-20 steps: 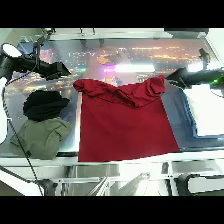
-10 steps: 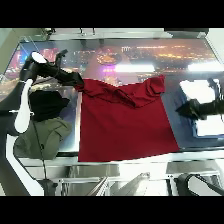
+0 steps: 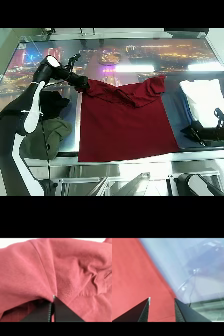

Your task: Fold the shirts.

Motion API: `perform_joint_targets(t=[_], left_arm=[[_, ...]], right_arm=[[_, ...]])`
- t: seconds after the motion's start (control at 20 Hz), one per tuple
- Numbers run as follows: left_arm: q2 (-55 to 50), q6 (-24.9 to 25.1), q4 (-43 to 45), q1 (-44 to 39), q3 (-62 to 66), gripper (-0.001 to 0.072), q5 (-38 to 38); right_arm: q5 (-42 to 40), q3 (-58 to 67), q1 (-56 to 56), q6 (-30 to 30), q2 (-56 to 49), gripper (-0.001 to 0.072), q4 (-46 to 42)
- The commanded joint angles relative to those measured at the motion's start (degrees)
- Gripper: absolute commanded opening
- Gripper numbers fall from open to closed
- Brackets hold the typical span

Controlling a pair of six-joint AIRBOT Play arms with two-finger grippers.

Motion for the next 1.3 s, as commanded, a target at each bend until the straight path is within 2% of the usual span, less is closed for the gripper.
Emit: perform_joint_targets(t=[0.0,0.1,0.3,0.55,0.6,0.65,0.75,0.85,1.0,1.15,1.25], left_arm=[[-0.1,0.7,0.2,-0.4,0.0,0.0018,1.0],[-0.1,0.7,0.2,-0.2,0.0,0.0017,1.0],[-0.1,0.6,0.1,0.1,0.0,0.0017,1.0],[0.1,0.5,-0.1,0.3,0.0,0.0018,1.0],[0.4,0.5,-0.1,0.3,0.0,0.0018,1.0],[0.7,0.5,-0.1,0.6,0.1,0.0018,1.1],[2.5,0.5,-0.1,1.4,0.1,0.0018,2.1],[4.7,-0.2,-0.1,3.2,0.1,0.0018,3.1],[7.8,-4.5,-0.1,7.4,0.0,0.0018,1.4],[8.6,-7.6,-1.4,11.0,-0.3,0.0018,-7.3],[8.8,-8.1,-7.0,12.2,-3.7,0.0018,-14.2]], right_arm=[[-2.1,-2.1,-0.9,0.4,-0.6,0.0375,-1.9],[-2.0,-2.8,-0.8,0.4,-1.6,0.0528,-1.9],[-1.4,-5.0,1.3,0.5,-3.4,0.0430,-1.5],[-1.1,-6.1,8.0,0.3,-7.3,0.0425,-1.2],[-1.1,-6.0,9.1,-1.7,-8.3,0.0273,0.5],[-1.1,-6.0,9.9,-4.1,-8.9,0.0080,3.3],[-1.0,-4.5,10.2,-7.7,-9.1,0.0022,8.1],[-2.0,0.5,10.0,-7.8,-9.1,0.0015,7.3],[-6.8,12.2,10.2,-6.1,-12.1,0.0015,6.8],[-9.0,28.1,13.2,-6.1,-22.9,0.0014,11.1],[-9.6,40.6,16.9,-6.1,-32.0,0.0015,13.4]])
